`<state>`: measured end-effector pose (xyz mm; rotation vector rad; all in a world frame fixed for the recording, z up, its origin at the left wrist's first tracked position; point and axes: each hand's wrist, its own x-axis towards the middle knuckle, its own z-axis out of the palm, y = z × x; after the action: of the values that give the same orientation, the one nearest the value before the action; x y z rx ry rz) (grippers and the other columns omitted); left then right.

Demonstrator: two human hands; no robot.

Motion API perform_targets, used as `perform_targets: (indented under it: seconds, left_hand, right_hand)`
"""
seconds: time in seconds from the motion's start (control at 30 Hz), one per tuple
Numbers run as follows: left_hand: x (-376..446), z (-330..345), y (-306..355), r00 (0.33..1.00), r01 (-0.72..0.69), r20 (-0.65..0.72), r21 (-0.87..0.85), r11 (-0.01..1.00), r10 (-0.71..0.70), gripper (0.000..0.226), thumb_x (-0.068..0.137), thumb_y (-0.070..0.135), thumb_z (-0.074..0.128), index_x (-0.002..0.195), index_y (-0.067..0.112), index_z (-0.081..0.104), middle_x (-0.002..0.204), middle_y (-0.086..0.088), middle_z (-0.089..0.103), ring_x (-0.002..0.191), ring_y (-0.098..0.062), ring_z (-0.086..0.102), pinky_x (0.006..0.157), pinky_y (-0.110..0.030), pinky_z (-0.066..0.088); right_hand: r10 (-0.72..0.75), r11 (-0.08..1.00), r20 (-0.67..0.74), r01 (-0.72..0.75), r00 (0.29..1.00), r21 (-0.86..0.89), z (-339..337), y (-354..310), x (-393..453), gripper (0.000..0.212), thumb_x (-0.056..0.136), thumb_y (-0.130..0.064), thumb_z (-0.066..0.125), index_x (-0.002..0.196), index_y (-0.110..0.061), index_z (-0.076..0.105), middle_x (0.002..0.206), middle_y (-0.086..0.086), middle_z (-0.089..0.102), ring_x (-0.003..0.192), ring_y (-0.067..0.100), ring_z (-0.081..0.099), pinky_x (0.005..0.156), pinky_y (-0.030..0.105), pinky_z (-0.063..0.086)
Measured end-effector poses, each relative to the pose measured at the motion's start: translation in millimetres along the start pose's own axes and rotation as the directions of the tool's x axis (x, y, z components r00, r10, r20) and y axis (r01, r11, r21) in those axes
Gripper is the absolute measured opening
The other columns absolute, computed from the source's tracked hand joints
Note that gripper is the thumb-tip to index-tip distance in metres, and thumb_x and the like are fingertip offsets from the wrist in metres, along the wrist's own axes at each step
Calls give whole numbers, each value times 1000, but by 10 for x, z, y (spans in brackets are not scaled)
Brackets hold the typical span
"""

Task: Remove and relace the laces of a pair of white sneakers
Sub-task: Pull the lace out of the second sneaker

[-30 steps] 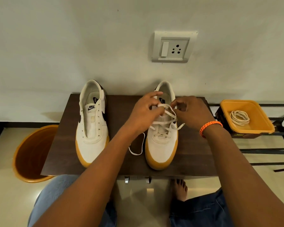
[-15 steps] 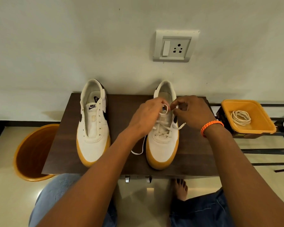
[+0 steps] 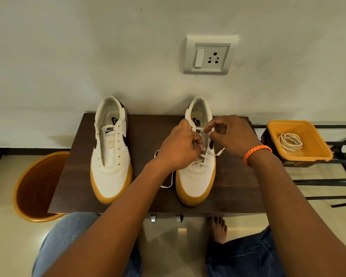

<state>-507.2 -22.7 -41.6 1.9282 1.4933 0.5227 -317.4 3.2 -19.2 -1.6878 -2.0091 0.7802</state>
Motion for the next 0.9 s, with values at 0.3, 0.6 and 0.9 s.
perform_targets:
  seconds: [0.3, 0.6, 0.9]
  left_hand:
    - [13, -272, 80, 973, 180, 81, -852, 492, -217, 16, 88, 18, 63, 93, 5, 71, 84, -10, 61, 72, -17, 56, 65, -28, 51]
    - [-22, -3, -39, 979, -123, -154, 70, 990, 133, 24, 96, 41, 69, 116, 29, 73, 137, 6, 41, 124, -16, 44, 93, -37, 51]
    - [-27, 36, -18, 988, -80, -120, 126, 989, 96, 6, 95, 28, 76, 94, 24, 81, 146, 9, 37, 126, -20, 38, 96, -44, 54]
  right_hand:
    - [2, 1000, -7, -2, 1000, 16, -14, 16, -1, 16, 91, -19, 72, 94, -32, 80, 87, -9, 75, 85, 3, 68, 79, 21, 52]
    - [19, 1000, -7, -19, 1000, 4, 18, -13, 11, 11, 90, -21, 72, 93, -29, 79, 81, -8, 73, 80, 9, 69, 78, 30, 57]
    - [36, 999, 4, -36, 999, -11, 15, -31, 8, 20, 86, -14, 68, 90, -31, 77, 76, -9, 74, 82, 9, 70, 85, 35, 59]
